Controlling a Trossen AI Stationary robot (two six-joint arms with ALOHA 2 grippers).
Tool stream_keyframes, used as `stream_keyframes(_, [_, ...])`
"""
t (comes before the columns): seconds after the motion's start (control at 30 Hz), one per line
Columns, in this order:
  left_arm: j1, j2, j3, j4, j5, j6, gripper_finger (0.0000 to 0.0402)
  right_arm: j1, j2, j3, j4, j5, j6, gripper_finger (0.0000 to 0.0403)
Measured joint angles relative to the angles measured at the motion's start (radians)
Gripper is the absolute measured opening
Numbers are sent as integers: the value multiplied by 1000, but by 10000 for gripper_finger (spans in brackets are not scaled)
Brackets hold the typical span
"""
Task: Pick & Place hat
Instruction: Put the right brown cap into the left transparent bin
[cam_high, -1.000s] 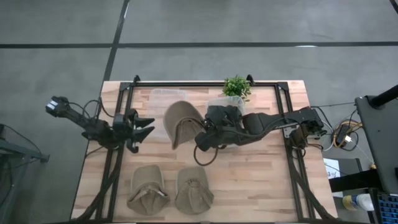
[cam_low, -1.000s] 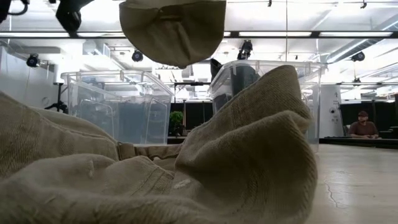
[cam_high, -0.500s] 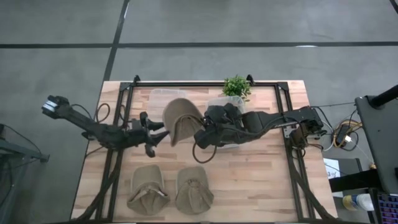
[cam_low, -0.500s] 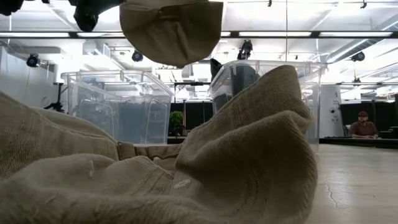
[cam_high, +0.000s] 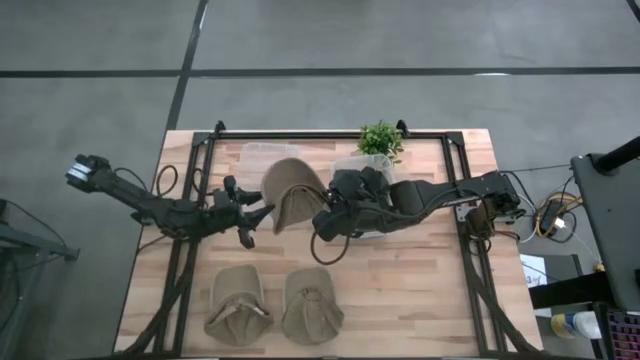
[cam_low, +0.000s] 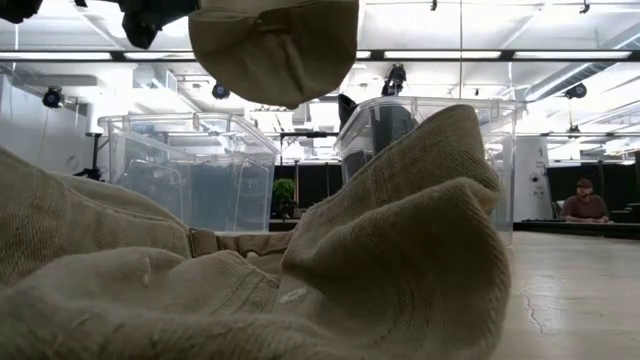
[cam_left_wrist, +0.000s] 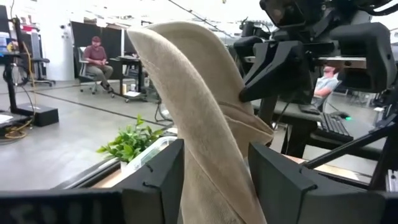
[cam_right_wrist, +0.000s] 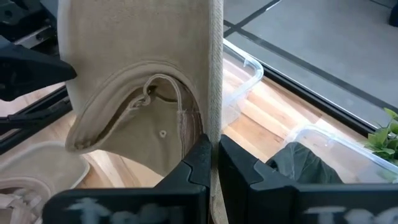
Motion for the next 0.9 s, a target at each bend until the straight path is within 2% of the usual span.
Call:
stream_keyframes(0.13, [1,0,0,-2,-3,18,123,0,0,0,0,0,-4,13])
stream_keyframes(0.3, [4,-7,-1,-2,-41,40,24,1,-1,0,-2,4,-31,13])
stream_keyframes(0.33, [5,-10,0,-2,-49,42,16,2,-1,0,-1,3,-33,15])
stream_keyframes(0.53, [9,-52,25,-24,-46,79,10,5,-1,0,21,-4,-75,38])
stream_keyframes(0.9, [9,-149,141,-217,-72,56,7,39,0,0,15,12,-185,99])
